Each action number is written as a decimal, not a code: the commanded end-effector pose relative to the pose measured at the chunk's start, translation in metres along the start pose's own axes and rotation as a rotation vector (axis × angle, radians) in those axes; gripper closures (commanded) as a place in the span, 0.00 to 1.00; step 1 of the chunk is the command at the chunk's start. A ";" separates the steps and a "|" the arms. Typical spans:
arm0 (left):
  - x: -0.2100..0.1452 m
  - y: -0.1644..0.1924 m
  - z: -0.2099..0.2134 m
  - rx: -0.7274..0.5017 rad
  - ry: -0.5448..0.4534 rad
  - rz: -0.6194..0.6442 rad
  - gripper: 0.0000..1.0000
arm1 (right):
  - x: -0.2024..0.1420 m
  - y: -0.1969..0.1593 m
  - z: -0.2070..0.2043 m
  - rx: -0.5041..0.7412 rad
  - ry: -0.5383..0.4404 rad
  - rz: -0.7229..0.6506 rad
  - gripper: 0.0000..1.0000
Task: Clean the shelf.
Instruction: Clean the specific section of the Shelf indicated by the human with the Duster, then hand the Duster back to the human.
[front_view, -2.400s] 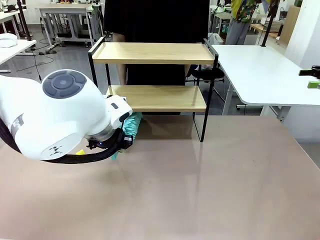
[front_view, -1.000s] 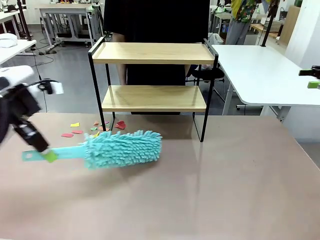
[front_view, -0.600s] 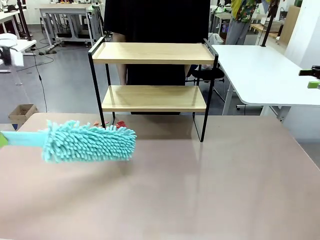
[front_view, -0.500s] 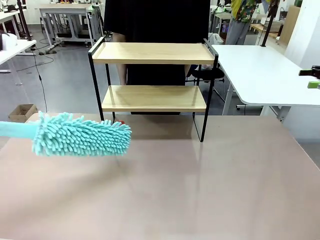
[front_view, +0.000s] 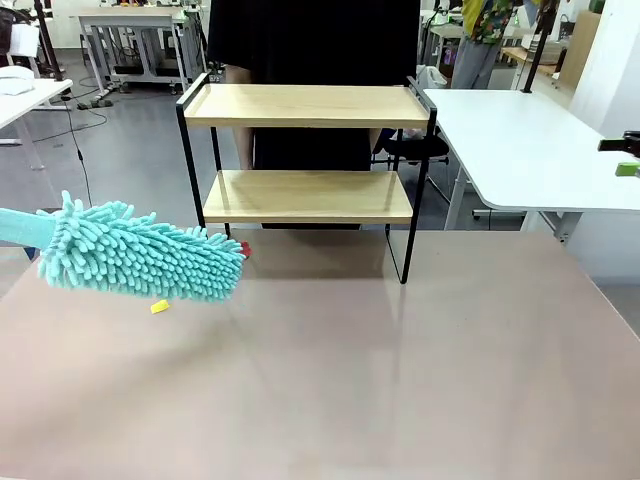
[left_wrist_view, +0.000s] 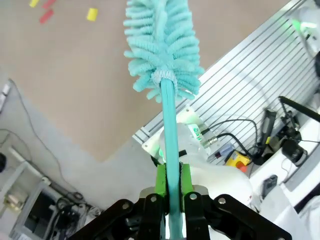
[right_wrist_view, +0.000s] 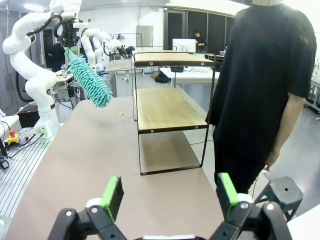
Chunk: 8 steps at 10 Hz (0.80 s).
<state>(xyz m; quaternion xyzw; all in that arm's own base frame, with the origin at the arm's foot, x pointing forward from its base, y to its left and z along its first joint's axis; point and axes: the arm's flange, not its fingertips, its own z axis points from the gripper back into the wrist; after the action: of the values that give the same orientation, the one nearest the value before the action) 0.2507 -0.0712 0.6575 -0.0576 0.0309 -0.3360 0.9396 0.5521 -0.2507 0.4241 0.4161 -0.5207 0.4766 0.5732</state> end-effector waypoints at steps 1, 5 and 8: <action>-0.009 0.008 -0.003 -0.034 -0.028 -0.006 0.87 | 0.004 0.000 -0.002 0.002 -0.001 0.007 0.00; -0.009 0.008 -0.003 -0.034 -0.028 -0.006 0.87 | 0.004 0.000 -0.002 0.002 -0.001 0.007 0.00; -0.009 0.008 -0.003 -0.034 -0.028 -0.006 0.87 | 0.004 0.000 -0.002 0.002 -0.001 0.007 0.00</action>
<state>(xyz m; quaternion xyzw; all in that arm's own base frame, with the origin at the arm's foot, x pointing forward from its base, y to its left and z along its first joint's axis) 0.2516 -0.0604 0.6559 -0.0691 0.0298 -0.3302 0.9409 0.5522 -0.2507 0.4241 0.4162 -0.5207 0.4766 0.5732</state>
